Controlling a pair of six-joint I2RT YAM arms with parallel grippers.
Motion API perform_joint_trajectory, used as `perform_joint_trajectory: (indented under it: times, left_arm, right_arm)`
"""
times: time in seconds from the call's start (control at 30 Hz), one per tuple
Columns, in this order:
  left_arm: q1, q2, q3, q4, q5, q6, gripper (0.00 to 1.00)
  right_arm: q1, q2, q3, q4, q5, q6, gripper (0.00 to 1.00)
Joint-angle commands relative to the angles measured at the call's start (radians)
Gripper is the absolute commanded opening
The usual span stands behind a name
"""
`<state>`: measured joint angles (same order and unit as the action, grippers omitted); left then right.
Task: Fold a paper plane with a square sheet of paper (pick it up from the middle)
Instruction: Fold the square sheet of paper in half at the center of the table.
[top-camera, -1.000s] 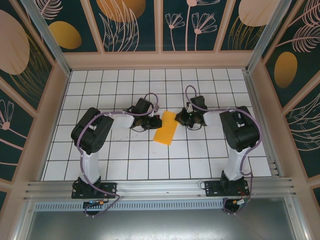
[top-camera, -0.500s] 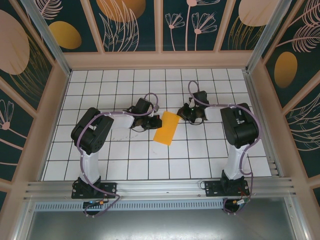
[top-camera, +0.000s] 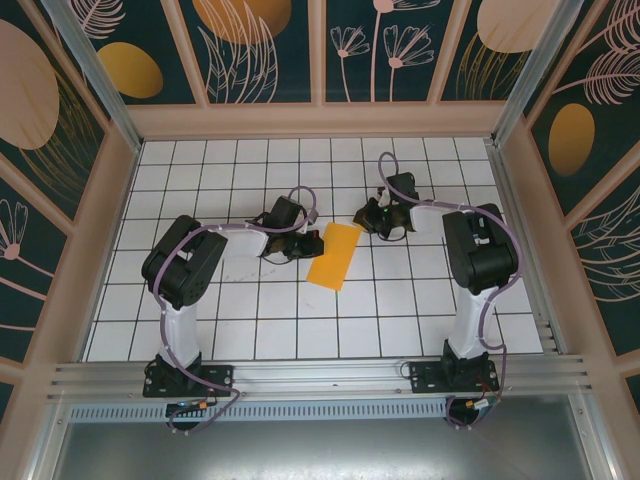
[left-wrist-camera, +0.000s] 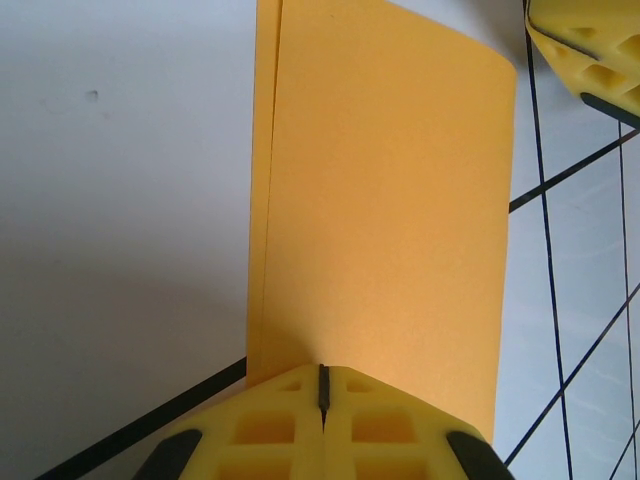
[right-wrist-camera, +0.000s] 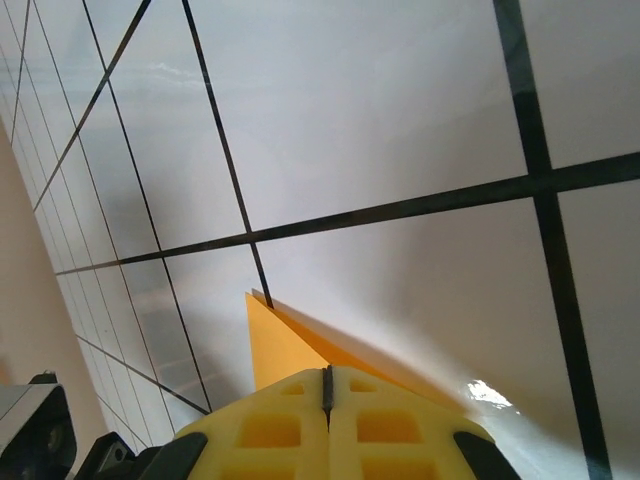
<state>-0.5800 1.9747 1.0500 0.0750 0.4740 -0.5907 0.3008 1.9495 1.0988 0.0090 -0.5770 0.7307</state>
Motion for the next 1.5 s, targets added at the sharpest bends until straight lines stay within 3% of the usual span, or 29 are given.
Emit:
perform_joint_trajectory:
  times: [0.0,0.3,0.43,0.57,0.97,1.13,1.47]
  left_arm:
    - [-0.007,0.020,-0.044,-0.101,-0.022,0.011,0.00]
    - [-0.006,0.013,-0.057,-0.092,-0.031,0.008,0.00]
    - [-0.007,0.013,-0.071,-0.076,-0.026,-0.006,0.00]
    - [-0.006,0.006,-0.065,-0.082,-0.029,-0.002,0.00]
    - [-0.006,-0.021,-0.061,-0.049,0.009,-0.026,0.00]
    - [-0.006,-0.019,-0.058,-0.047,0.002,-0.035,0.00]
    - [-0.007,-0.004,-0.057,-0.049,0.002,-0.035,0.00]
  right_arm:
    - [0.006,-0.026,-0.015,-0.028,0.020,0.002,0.00]
    - [0.009,0.051,-0.053,-0.042,0.069,-0.001,0.00]
    - [0.002,-0.034,0.005,-0.111,0.094,-0.039,0.00]
    - [0.012,-0.126,0.008,-0.104,0.032,-0.034,0.00]
    - [0.234,-0.300,-0.295,0.127,0.111,0.171,0.00]
    - [0.321,-0.320,-0.327,0.153,0.114,0.207,0.00]
    - [0.375,-0.266,-0.470,0.212,0.096,0.252,0.00]
